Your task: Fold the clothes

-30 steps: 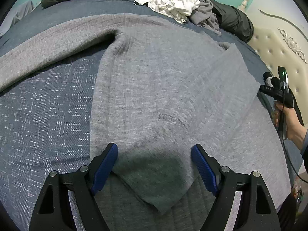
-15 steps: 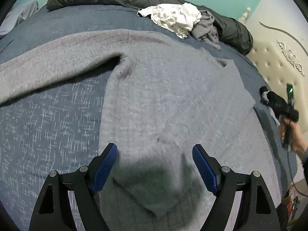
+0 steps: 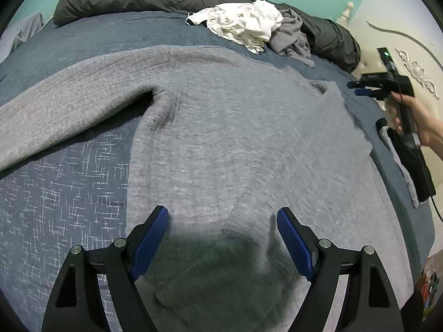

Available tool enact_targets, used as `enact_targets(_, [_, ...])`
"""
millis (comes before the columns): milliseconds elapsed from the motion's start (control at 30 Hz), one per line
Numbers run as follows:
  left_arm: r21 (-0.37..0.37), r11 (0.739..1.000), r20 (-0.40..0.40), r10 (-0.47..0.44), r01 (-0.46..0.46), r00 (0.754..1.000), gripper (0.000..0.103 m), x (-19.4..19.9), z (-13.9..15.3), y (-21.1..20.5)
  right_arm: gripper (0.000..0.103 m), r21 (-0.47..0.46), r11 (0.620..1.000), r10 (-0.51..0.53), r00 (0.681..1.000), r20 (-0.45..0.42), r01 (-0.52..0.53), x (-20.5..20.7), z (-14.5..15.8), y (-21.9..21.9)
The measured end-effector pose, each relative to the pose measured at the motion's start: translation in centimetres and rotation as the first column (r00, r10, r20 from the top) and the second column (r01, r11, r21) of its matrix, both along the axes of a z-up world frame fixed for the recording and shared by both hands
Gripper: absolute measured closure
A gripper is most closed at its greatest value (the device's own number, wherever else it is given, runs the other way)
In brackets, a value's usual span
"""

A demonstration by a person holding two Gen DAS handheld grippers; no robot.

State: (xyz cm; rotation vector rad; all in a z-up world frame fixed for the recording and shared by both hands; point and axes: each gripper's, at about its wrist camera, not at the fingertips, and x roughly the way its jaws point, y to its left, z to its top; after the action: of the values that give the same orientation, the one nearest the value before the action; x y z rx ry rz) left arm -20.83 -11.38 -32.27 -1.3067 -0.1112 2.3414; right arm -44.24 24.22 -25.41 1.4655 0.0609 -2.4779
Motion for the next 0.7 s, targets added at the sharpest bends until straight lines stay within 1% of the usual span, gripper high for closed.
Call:
enact_targets(133, [0.007, 1.000, 0.001, 0.013, -0.013, 1.000, 0.019, -0.3, -0.3, -0.5, 0.062, 0.021, 1.000, -0.004, 1.000, 0.028, 0.003, -2.6, -0.7, -1.8])
enact_targets(233, [0.018, 1.000, 0.012, 0.018, -0.018, 1.000, 0.019, -0.4, -0.7, -0.8, 0.062, 0.074, 0.997, 0.017, 0.998, 0.060, -0.021, -4.2, -1.9, -3.2])
enact_targets(300, [0.016, 1.000, 0.015, 0.014, -0.015, 1.000, 0.019, -0.4, -0.9, -0.7, 0.062, 0.114, 0.993, 0.010, 0.996, 0.083, -0.019, -5.1, -3.0, -3.8])
enact_targets(367, [0.015, 1.000, 0.018, 0.011, -0.011, 1.000, 0.019, -0.4, -1.0, -0.6, 0.062, 0.136, 0.991, -0.004, 0.994, 0.108, -0.011, -5.9, -4.0, -4.0])
enact_targets(400, [0.014, 1.000, 0.018, 0.009, -0.009, 1.000, 0.019, -0.4, -1.1, -0.6, 0.066, 0.139, 0.990, -0.012, 0.994, 0.113, -0.004, -6.1, -4.4, -4.0])
enact_targets(433, [0.012, 1.000, 0.019, 0.007, -0.007, 1.000, 0.019, -0.4, -1.2, -0.6, 0.082, 0.142, 0.990, -0.019, 0.994, 0.111, 0.003, -6.3, -4.8, -3.9])
enact_targets(467, [0.011, 1.000, 0.019, 0.006, -0.006, 1.000, 0.019, -0.3, -1.3, -0.6, 0.085, 0.153, 0.988, -0.026, 0.995, 0.101, 0.010, -6.4, -5.0, -3.8])
enact_targets(533, [0.008, 1.000, 0.019, 0.003, -0.003, 1.000, 0.019, -0.3, -1.3, -0.5, 0.089, 0.182, 0.983, -0.042, 0.996, 0.073, 0.028, -6.6, -5.3, -3.5])
enact_targets(700, [-0.004, 1.000, 0.018, -0.004, 0.005, 1.000, 0.019, -0.2, -1.6, -0.2, 0.090, 0.207, 0.976, -0.088, 0.995, 0.054, 0.075, -7.3, -6.5, -2.9])
